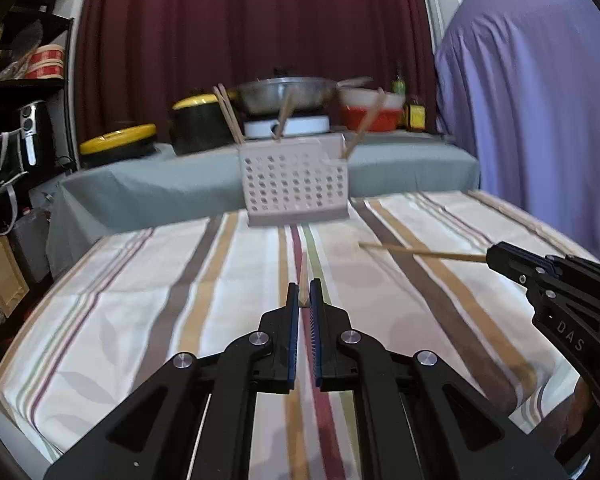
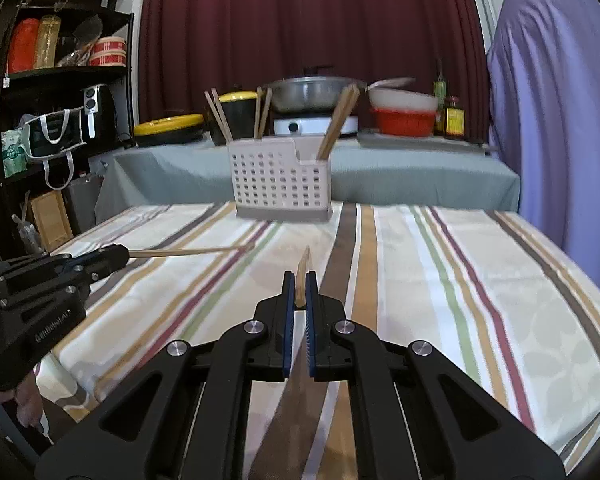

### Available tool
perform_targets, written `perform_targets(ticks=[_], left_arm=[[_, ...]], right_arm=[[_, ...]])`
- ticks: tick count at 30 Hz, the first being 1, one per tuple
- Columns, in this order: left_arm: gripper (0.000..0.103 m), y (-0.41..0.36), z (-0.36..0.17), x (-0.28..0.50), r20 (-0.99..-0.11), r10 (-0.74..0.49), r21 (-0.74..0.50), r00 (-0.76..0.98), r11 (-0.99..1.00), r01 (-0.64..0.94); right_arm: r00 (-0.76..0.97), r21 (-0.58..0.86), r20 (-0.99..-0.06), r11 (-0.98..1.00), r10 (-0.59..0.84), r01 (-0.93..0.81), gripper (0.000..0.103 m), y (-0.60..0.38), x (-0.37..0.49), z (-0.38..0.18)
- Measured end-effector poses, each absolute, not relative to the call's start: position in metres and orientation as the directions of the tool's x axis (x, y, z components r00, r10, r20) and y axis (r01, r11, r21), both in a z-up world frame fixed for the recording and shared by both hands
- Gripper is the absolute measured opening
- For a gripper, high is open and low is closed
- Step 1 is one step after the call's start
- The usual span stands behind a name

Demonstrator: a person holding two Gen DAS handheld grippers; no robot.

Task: Organize utensils
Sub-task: 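Lift the chopstick with the left tool toward the white holder while the right tool carries its own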

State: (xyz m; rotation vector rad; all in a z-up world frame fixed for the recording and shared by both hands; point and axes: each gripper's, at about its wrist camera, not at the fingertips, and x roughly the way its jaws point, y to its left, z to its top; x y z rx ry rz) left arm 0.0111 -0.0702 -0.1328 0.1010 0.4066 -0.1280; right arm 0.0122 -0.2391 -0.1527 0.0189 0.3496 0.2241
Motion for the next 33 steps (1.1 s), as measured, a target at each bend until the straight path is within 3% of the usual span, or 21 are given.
perform_targets(ticks=[13,21,33], left_arm=[[0.006,-0.045,-0.072,-0.003,-0.283,-0.107,0.011,0.953,0.993,0.115],[0.006,-0.027,-0.045,-0.002,-0.286,-0.113,-0.044,0.952,0.993,0.105],[0.006,-0.015,-0.022,0.006,-0.297,-0.116,-0.05,0.948,0.993,0.106]], right_arm=[[0.954,0.032,-0.206,0.976,0.218,-0.216,0.006,-0.244,0.003,-0.093],[0.961,0.026,-0.164,0.974,0.224,-0.223,0.006,-0.249,0.005,-0.066],[0.952,-0.002,-0.176,0.967,0.249,-0.253,0.006,-0.237,0.02,-0.046]])
